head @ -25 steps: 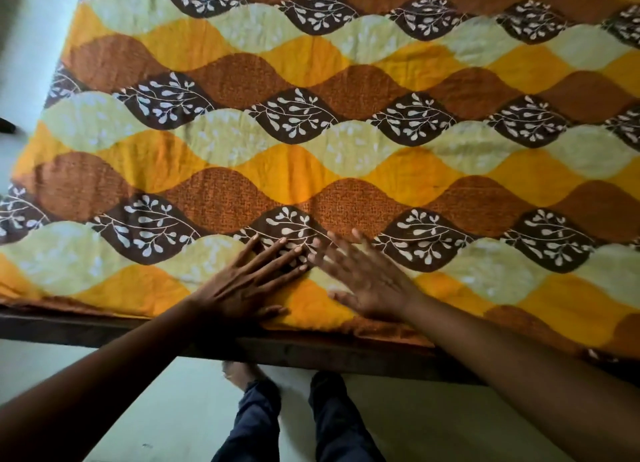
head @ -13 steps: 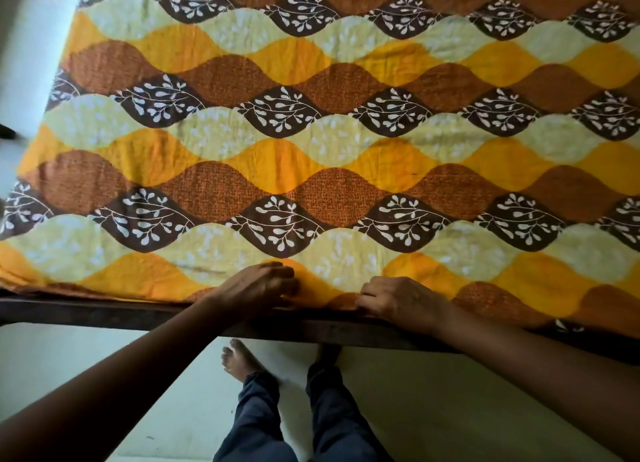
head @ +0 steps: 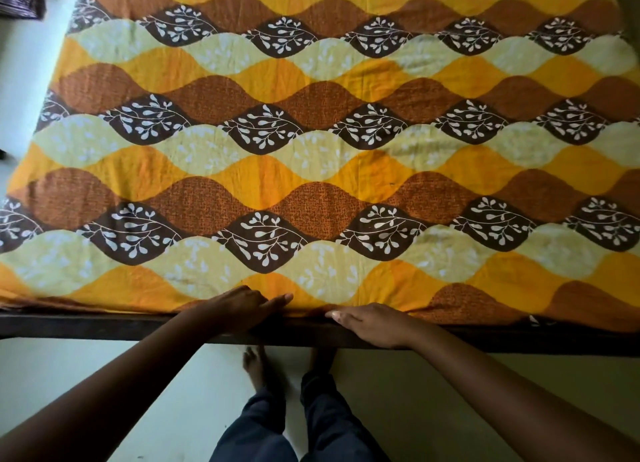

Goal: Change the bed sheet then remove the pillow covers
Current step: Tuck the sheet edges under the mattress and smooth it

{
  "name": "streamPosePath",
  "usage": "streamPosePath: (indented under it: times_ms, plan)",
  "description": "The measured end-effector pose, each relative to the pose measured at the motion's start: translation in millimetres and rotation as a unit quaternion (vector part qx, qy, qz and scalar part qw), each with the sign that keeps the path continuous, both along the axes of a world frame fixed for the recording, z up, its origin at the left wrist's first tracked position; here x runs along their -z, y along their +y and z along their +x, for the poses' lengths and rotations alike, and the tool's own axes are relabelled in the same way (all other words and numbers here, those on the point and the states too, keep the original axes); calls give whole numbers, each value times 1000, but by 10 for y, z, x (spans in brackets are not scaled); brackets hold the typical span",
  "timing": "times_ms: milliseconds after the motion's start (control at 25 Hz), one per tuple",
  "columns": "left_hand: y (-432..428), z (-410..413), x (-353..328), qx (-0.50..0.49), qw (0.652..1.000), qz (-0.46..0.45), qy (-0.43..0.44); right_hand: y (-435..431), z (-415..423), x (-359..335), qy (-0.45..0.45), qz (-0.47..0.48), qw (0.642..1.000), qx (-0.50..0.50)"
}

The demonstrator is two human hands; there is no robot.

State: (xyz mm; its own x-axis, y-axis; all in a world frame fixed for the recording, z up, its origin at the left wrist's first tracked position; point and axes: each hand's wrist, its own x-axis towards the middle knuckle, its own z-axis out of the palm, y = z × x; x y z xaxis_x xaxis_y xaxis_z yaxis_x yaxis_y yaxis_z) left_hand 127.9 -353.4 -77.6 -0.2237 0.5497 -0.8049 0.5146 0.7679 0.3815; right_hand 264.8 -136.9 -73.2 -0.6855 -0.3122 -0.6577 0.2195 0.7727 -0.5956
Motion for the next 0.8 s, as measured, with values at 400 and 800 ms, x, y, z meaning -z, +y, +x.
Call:
streamPosePath:
  times_ms: [400,800]
  plan:
    - [310,465,-301,-31,974,203,99,138,351,-308,158,3,912,379]
    - [2379,1387,-138,16,950,296,96,2392,1706,-450,163,189,900,357]
